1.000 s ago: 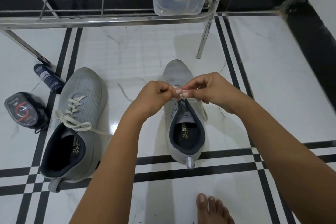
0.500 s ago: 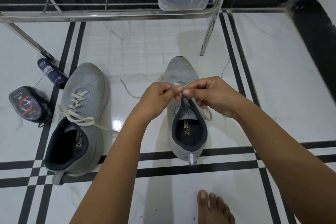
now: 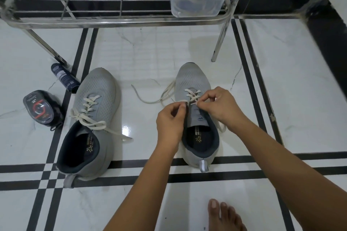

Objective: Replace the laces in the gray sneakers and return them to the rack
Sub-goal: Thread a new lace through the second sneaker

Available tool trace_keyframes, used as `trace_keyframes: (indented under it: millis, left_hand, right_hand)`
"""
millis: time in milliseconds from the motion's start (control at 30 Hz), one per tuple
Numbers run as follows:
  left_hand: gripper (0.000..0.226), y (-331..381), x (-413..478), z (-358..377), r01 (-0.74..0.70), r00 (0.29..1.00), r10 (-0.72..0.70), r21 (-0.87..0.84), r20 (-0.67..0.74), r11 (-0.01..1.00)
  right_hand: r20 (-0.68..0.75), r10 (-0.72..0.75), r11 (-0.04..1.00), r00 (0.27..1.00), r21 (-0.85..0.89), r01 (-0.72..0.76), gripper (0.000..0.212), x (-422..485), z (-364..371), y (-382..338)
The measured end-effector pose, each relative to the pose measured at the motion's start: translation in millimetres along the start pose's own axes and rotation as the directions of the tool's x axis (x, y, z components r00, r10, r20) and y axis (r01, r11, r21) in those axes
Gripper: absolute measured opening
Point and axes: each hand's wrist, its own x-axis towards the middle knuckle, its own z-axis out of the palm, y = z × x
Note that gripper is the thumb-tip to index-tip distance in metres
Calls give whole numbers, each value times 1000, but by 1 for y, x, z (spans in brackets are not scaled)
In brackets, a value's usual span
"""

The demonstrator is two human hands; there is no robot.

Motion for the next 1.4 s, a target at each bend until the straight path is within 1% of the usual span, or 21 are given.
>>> trace_keyframes:
  millis: [167, 467, 567, 667, 767, 867, 900, 933, 967, 1000, 1033, 1067, 1100, 1133, 1167, 1200, 1233, 1267, 1300, 1367, 1400]
  left_hand:
    - [15, -1, 4, -2, 110, 994, -110, -217, 10, 970]
    - [15, -1, 6, -3, 147, 989, -135, -299, 60, 943]
    - [17, -3, 10, -8, 213, 975, -168, -400, 145, 892]
    - [10, -3, 14, -5, 181, 974, -141, -239, 177, 954]
    - [6, -2, 18, -1, 134, 983, -113, -148, 143, 980]
    - [11, -1, 15, 0, 103, 986, -78, -161, 150, 982]
    - [14, 2, 15, -2, 85, 986, -49, -223, 162, 971]
    - [17, 7, 17, -8, 67, 989, -16, -349, 145, 935]
    - [21, 14, 23, -18, 65, 995, -17, -534, 95, 843]
    - [25, 23, 31, -34, 66, 998, -56, -723, 37, 688]
    - [28, 31, 39, -52, 34, 995, -100, -844, -24, 535]
    - [28, 37, 47, -71, -30, 986, -128, -869, -107, 494]
    - [24, 43, 51, -85, -82, 971, -130, -791, -200, 607]
    - [18, 45, 52, -90, -102, 956, -81, -574, -284, 812]
    - [12, 41, 50, -84, -104, 953, 29, -234, -303, 967]
    - [8, 34, 47, -72, -154, 967, 172, 107, -187, 982]
    - [11, 22, 43, -56, -242, 969, 247, 347, 32, 906]
    - [16, 9, 39, -37, -344, 935, 247, 482, 255, 806]
    - [19, 0, 35, -23, -424, 894, 238, 544, 380, 725]
    - [16, 1, 31, -11, -471, 880, 319, 558, 352, 683]
    - [12, 5, 30, -13, -449, 893, 359, 472, 272, 759]
  right_hand:
    - [-55, -3, 999, 998, -36, 1, 4, 3, 14, 4]
    - [-34, -49, 994, 998, -102, 45, 8, -2, 23, 3]
    - [9, -49, 925, 999, -376, 49, 15, -4, 20, -1]
    - [11, -141, 827, 990, -549, 124, 24, -17, 19, -5]
    - [-42, -161, 842, 986, -527, 115, 26, -28, 19, -6]
    - [-26, -65, 893, 998, -447, 47, 28, -25, 24, -8]
    - [-32, -39, 921, 999, -388, 23, 24, -24, 27, -7]
    - [-44, -31, 947, 999, -321, 15, 21, -23, 30, -6]
    - [-66, -37, 965, 997, -261, 18, 22, -22, 31, -5]
    - [-96, -43, 977, 994, -212, 22, 23, -22, 32, -2]
    - [-121, -43, 984, 992, -178, 21, 21, -22, 32, 1]
    - [-136, -37, 988, 990, -153, 15, 18, -22, 32, 3]
    - [-140, -26, 991, 990, -131, 8, 17, -23, 32, 5]
    - [-139, -25, 994, 990, -110, 9, 17, -23, 32, 6]
    - [-140, -27, 996, 990, -92, 14, 17, -24, 33, 7]
    - [-148, -32, 997, 988, -78, 20, 17, -24, 33, 7]
    - [-154, -37, 997, 987, -70, 27, 16, -24, 33, 7]
    - [-160, -47, 997, 986, -68, 37, 16, -25, 33, 7]
    - [-167, -55, 997, 984, -71, 44, 16, -25, 33, 7]
    - [-174, -70, 995, 982, -84, 56, 17, -26, 32, 9]
    - [-176, -70, 995, 982, -80, 56, 16, -26, 32, 10]
